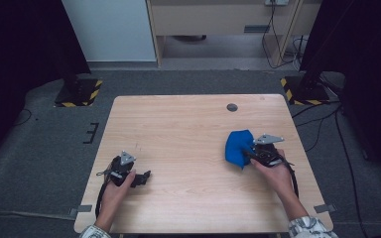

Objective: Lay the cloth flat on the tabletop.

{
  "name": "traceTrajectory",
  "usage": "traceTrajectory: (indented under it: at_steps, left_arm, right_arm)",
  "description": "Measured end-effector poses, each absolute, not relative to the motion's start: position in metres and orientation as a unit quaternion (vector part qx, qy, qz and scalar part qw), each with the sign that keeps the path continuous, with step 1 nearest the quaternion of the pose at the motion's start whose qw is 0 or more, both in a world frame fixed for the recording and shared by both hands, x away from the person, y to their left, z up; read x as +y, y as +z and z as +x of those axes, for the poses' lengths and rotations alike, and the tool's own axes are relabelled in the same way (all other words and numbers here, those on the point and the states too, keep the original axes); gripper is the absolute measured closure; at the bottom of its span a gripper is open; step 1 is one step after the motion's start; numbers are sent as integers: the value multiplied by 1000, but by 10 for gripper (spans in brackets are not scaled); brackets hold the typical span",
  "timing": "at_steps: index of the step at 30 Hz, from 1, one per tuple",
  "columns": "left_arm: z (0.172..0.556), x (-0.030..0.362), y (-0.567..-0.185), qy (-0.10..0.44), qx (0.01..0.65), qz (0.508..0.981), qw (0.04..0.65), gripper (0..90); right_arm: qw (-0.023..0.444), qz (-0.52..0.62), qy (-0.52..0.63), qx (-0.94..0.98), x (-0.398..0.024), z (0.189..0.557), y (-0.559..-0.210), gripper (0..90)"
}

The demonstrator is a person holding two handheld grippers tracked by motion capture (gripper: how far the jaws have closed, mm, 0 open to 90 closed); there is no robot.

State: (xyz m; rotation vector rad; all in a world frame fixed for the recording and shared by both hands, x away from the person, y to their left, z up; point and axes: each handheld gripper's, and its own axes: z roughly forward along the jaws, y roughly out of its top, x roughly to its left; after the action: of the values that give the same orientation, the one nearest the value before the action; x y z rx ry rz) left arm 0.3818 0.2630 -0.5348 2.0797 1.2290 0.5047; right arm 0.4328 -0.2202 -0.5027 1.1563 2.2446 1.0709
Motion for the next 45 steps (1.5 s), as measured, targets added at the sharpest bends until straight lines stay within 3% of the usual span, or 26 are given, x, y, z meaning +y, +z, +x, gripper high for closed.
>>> traceTrajectory:
  at_steps: [7,15,17,22,27,29,33,40,45]
  left_arm:
    - [375,251,-529,192,447,801,349,58]
    - [373,239,-522,169,439,794,384,72]
    - [372,235,-522,173,433,798,382,72]
    - [370,230,-520,176,420,801,389,72]
    - [371,228,-518,172,420,801,390,74]
    - [371,227,-517,175,418,801,392,76]
    - [373,222,-513,179,414,798,400,76]
    - [376,216,-515,177,404,804,399,78]
    - [377,220,-514,181,410,799,402,79]
  right_arm:
    - [165,387,413,808,-180,416,-488,691]
    - [133,340,403,839,-114,401,-495,669]
    - [127,332,402,844,-99,399,-498,617]
    - [135,331,397,845,-81,399,-500,309]
    - [147,323,414,838,-84,393,-489,206]
    - [153,321,418,836,-85,391,-486,202]
    - [154,310,418,840,-92,383,-483,278]
    - [153,272,428,848,-86,373,-473,479]
    - [150,241,400,871,-59,377,-479,503]
